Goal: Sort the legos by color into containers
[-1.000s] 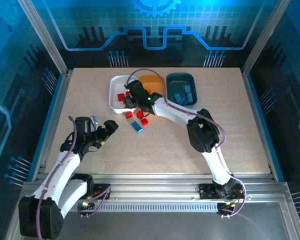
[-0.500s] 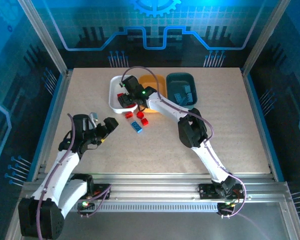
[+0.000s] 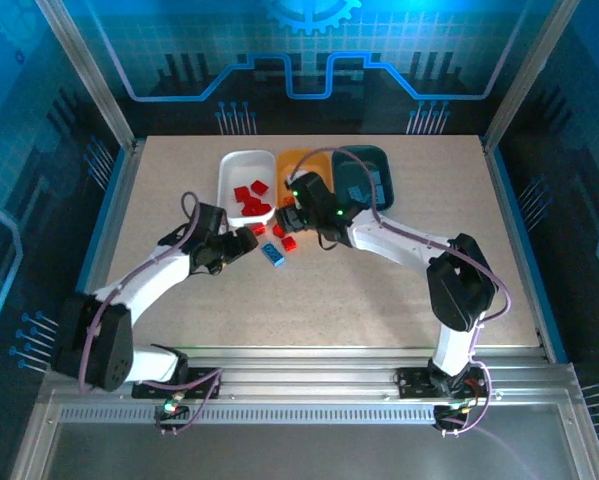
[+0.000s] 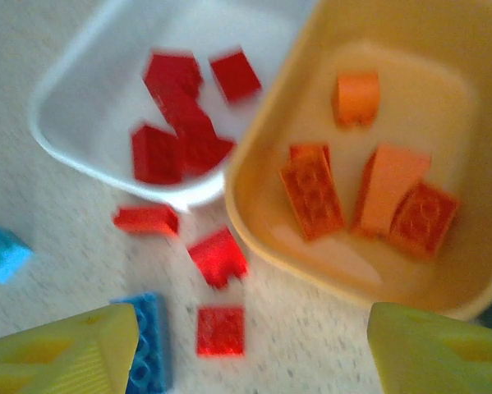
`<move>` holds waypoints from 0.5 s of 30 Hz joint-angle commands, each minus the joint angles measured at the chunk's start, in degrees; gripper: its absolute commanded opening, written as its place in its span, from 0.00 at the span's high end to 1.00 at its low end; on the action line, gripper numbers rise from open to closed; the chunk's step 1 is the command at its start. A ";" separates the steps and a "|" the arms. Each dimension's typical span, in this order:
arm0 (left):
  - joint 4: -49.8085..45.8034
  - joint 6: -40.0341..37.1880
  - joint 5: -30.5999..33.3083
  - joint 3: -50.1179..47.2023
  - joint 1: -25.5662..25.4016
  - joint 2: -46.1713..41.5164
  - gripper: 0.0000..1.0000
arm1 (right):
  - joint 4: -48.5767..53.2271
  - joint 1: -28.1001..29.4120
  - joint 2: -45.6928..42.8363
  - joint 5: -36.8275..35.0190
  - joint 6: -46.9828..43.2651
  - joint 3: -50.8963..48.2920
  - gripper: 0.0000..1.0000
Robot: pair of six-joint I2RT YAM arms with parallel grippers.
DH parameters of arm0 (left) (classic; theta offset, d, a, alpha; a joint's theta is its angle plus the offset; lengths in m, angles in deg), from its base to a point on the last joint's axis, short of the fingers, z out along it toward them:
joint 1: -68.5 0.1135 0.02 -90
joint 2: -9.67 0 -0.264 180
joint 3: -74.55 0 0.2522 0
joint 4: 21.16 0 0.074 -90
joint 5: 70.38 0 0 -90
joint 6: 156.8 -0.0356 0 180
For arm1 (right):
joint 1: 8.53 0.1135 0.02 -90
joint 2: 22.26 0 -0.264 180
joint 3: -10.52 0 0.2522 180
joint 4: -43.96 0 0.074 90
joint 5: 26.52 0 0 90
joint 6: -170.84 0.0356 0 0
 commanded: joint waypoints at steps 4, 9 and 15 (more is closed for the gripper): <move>4.18 1.35 4.33 2.09 -0.66 2.32 0.10 | -0.38 -0.25 2.23 3.73 3.39 -4.64 0.25; 5.94 2.31 2.18 -1.23 -0.66 -0.44 0.08 | -0.31 0.25 9.00 4.16 3.93 -1.07 0.25; 4.34 1.56 1.97 -4.86 -0.66 -6.78 0.04 | 0.77 0.32 15.21 4.72 3.47 3.76 0.30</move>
